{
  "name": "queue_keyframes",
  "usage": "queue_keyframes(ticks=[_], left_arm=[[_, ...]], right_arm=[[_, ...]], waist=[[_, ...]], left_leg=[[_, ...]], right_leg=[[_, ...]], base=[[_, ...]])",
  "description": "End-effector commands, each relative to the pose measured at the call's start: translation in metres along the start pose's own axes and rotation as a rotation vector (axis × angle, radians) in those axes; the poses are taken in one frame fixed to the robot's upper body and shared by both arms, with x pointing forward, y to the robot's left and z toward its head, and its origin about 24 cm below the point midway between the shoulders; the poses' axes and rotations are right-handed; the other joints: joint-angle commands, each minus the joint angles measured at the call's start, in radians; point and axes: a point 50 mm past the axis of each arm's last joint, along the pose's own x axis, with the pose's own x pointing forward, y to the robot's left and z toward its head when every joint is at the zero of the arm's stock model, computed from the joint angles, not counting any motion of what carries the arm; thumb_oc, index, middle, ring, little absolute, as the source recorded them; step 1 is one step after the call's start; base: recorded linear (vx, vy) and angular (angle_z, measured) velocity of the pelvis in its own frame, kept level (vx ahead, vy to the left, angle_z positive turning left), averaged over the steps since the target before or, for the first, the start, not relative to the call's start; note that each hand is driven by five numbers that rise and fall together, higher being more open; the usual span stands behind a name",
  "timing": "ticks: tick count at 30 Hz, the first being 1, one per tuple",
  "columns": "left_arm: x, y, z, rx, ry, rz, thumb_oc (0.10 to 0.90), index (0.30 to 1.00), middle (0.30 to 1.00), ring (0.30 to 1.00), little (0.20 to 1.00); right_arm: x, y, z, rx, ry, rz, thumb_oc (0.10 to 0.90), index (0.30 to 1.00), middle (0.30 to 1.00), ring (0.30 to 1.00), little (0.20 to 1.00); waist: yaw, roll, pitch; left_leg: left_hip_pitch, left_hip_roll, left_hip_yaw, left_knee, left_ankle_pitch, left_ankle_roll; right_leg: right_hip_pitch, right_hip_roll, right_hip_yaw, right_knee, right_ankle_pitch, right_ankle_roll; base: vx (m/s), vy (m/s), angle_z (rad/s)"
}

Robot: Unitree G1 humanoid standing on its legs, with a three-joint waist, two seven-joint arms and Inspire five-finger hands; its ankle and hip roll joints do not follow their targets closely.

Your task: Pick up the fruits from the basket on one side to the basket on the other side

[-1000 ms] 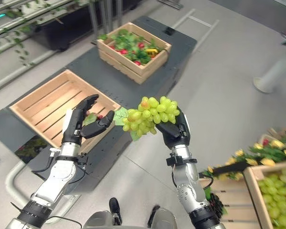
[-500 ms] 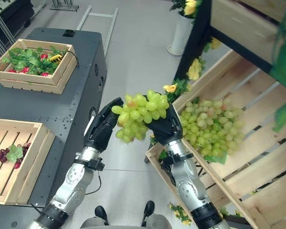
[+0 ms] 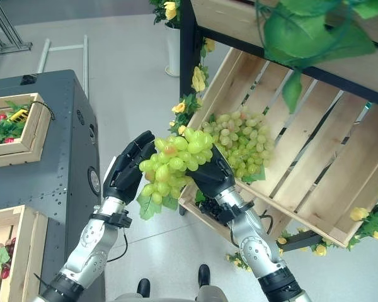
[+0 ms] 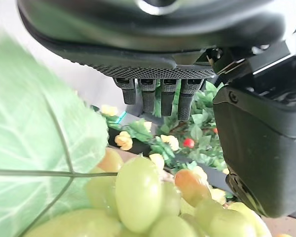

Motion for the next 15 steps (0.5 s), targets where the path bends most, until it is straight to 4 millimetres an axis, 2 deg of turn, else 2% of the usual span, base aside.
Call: queue_keyframes(ticks=[1,7,14,15], left_arm=[[0.017,-0.017,0.039,-0.023,-0.233,-0.076,0.8,0.9,0.9,0.9,0.9],[0.019,-0.017,0.042,-0.032,-0.231,-0.073,0.8,0.9,0.9,0.9,0.9],[0.022,-0.021,0.043,-0.033,-0.232,-0.079,0.8,0.9,0.9,0.9,0.9],[0.024,-0.022,0.044,-0.031,-0.229,-0.076,0.8,0.9,0.9,0.9,0.9]], right_arm=[[0.031,0.053,0.039,0.061,-0.224,0.317,0.4,0.3,0.3,0.3,0.3],[0.036,0.066,0.047,0.111,-0.282,0.354,0.4,0.3,0.3,0.3,0.3],[0.039,0.067,0.078,0.091,-0.479,0.258,0.4,0.3,0.3,0.3,0.3],[0.04,0.062,0.09,0.093,-0.549,0.192,0.4,0.3,0.3,0.3,0.3]], waist=[[0.015,0.032,-0.082],[0.016,0.032,-0.084],[0.009,0.031,-0.078],[0.005,0.032,-0.078]], left_leg=[[-0.022,0.024,0.015,-0.003,0.004,0.008],[-0.002,0.008,0.036,-0.003,-0.023,0.026],[0.014,-0.004,0.054,-0.003,-0.046,0.043],[0.021,-0.004,0.06,-0.003,-0.053,0.046]], right_leg=[[0.095,-0.002,-0.018,0.002,-0.066,-0.005],[0.097,-0.029,-0.013,0.002,-0.055,0.017],[0.086,-0.045,0.014,0.008,-0.043,0.038],[0.086,-0.044,0.022,0.01,-0.044,0.041]], base=[[0.0,0.17,-0.01],[0.01,0.089,-0.04],[-0.01,0.036,-0.06],[0.0,0.014,-0.07]])
